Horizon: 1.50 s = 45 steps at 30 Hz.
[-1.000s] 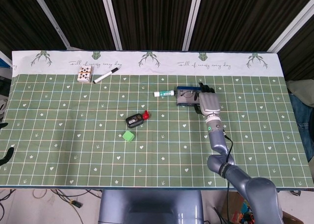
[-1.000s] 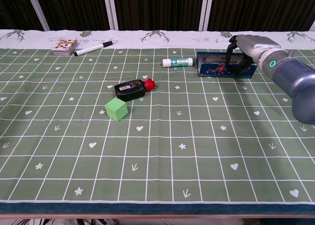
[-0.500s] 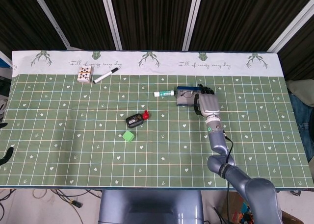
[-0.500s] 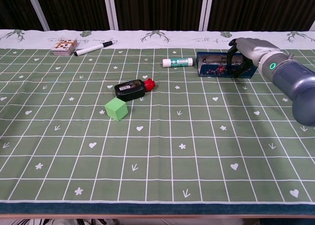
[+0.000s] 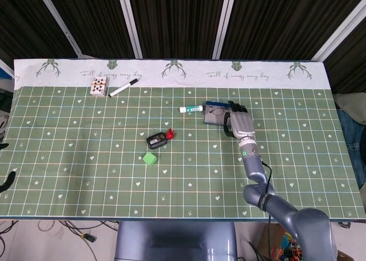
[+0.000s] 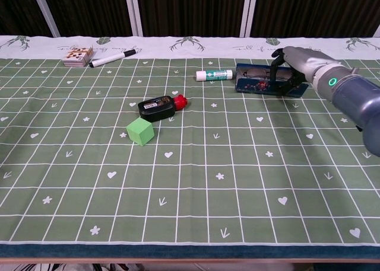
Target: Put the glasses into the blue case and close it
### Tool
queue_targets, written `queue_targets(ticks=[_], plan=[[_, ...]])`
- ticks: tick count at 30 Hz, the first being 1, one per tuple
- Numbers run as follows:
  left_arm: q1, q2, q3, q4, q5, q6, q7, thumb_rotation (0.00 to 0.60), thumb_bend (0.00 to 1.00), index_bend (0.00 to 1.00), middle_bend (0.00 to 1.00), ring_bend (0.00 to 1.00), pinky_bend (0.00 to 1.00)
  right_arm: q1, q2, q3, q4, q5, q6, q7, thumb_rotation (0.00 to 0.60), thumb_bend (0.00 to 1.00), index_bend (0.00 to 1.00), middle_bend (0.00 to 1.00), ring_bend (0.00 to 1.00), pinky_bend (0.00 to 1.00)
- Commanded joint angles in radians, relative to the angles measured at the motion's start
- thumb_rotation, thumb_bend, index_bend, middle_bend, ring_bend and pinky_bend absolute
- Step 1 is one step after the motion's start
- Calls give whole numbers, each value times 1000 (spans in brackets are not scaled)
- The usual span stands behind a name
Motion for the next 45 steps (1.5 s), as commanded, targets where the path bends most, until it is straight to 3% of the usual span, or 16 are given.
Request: queue_targets(ticks=[1, 12, 19, 45], plan=[[0, 0, 0, 0, 1, 0, 0, 600, 320, 204, 0, 0, 0, -67, 87, -36, -158, -25, 60, -41, 600, 520, 621, 107, 130, 172], [1, -1, 1, -4, 4, 3, 5, 600, 321, 204, 0, 0, 0, -180, 270, -102, -524, 15, 116, -209, 600, 519, 623, 107, 130, 172], [0, -2, 2, -5, 5, 3, 8, 600, 321, 204, 0, 0, 0, -190, 327, -95, -645, 79, 126, -290, 600, 520, 624, 107, 130, 172], [0, -1, 1, -6, 3, 2, 6, 600, 320, 204, 0, 0, 0, -80, 306, -51, -571, 273, 33, -382, 600, 520, 632, 107, 130, 172]])
